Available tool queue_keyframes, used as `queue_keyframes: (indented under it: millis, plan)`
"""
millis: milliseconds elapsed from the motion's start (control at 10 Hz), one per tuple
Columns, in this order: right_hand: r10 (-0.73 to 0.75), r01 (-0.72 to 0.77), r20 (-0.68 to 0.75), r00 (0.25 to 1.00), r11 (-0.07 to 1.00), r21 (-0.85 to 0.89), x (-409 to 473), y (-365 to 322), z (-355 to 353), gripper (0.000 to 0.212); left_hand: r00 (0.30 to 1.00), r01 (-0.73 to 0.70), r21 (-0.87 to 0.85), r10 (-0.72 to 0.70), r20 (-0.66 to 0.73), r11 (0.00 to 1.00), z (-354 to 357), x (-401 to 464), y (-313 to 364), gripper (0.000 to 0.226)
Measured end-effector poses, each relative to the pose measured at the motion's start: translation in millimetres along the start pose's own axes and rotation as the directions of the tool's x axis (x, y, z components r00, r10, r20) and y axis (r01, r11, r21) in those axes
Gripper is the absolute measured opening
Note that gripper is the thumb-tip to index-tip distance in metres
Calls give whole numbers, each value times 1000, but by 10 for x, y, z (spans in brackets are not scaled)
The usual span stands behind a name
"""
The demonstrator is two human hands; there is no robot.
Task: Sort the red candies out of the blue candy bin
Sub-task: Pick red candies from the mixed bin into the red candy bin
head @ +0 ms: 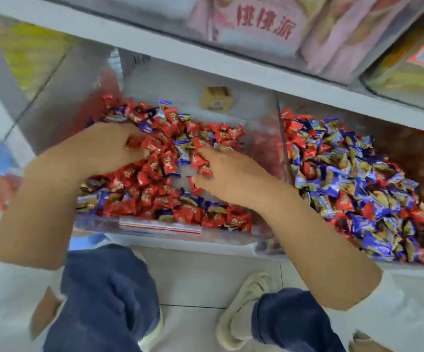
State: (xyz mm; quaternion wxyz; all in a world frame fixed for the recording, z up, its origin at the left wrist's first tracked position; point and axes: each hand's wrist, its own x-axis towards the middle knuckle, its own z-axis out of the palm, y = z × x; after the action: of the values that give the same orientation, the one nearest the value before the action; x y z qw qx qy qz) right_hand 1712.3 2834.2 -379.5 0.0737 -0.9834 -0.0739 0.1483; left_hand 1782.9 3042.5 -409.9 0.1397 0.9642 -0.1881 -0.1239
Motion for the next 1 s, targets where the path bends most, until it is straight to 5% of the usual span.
queue_keyframes:
  millis: [100,200,400,600,700,900,1000]
  plan:
    - [34,-36,37,999,998,48,398,-66,40,64,991,-10,-59,3,-132,998,-11,-33,-25,35]
    - [2,6,-84,996,996,89,787,-192,30,65,990,-4,-29,0,-140,1000,14,-95,-170,39]
    - [-71,104,-171,983,976,191,1608,-422,110,50,986,162,-82,-158,54,983,60,-84,-197,66]
    - [-245,245,-9,969,966,81,1755,-635,294,51,972,223,-133,-230,-44,966,38,-35,-187,87]
    - [-363,359,78,929,931,61,1569,-611,277,35,969,241,-109,-246,-38,964,0,-43,-186,95]
    - [-371,380,343,863,924,42,915,-288,57,42,973,221,-52,-217,81,974,-84,-118,-85,65]
    - [-328,321,355,876,944,79,714,-148,-201,37,973,185,-111,-166,160,976,-156,-176,10,43]
